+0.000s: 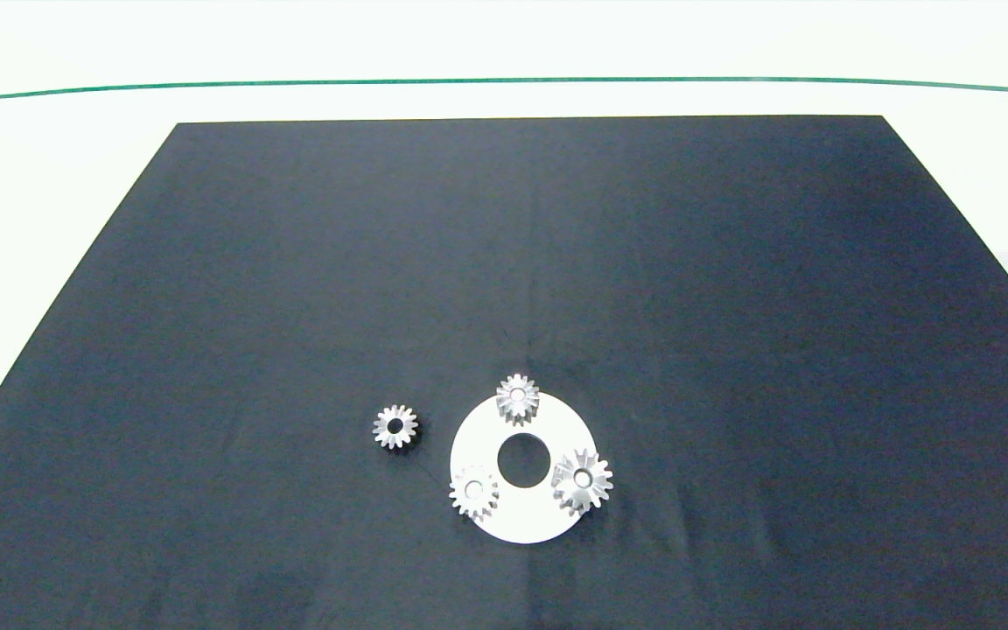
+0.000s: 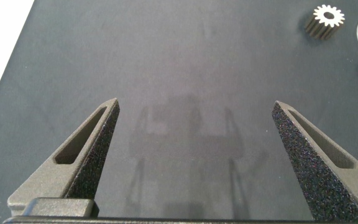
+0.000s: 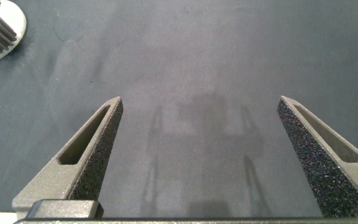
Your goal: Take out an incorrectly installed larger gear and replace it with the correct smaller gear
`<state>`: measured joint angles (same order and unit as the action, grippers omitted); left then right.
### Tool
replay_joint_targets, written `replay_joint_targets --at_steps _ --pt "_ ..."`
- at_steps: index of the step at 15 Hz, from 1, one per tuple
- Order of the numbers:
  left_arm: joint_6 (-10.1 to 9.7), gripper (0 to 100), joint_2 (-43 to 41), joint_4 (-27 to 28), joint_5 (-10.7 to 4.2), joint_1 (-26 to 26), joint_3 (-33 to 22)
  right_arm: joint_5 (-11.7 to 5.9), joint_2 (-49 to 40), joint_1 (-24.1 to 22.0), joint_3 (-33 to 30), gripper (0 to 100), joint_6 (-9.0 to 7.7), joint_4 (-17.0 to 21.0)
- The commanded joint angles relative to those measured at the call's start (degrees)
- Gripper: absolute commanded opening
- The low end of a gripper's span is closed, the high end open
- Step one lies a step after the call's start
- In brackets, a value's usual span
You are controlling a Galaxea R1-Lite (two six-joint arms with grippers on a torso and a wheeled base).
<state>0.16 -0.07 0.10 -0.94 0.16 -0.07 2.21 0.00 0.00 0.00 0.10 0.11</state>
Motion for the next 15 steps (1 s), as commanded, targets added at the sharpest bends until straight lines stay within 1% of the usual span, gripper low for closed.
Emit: replay_joint_targets --at_steps 1,15 --pt "-0.07 100 0.1 -0.1 -0.2 -0.1 0.0 0.43 0.1 0.0 0.0 100 -0.36 0.1" --pt "-0.07 100 0.1 -0.1 -0.2 -0.1 0.0 0.43 0.1 0.0 0.0 100 -0.36 0.1"
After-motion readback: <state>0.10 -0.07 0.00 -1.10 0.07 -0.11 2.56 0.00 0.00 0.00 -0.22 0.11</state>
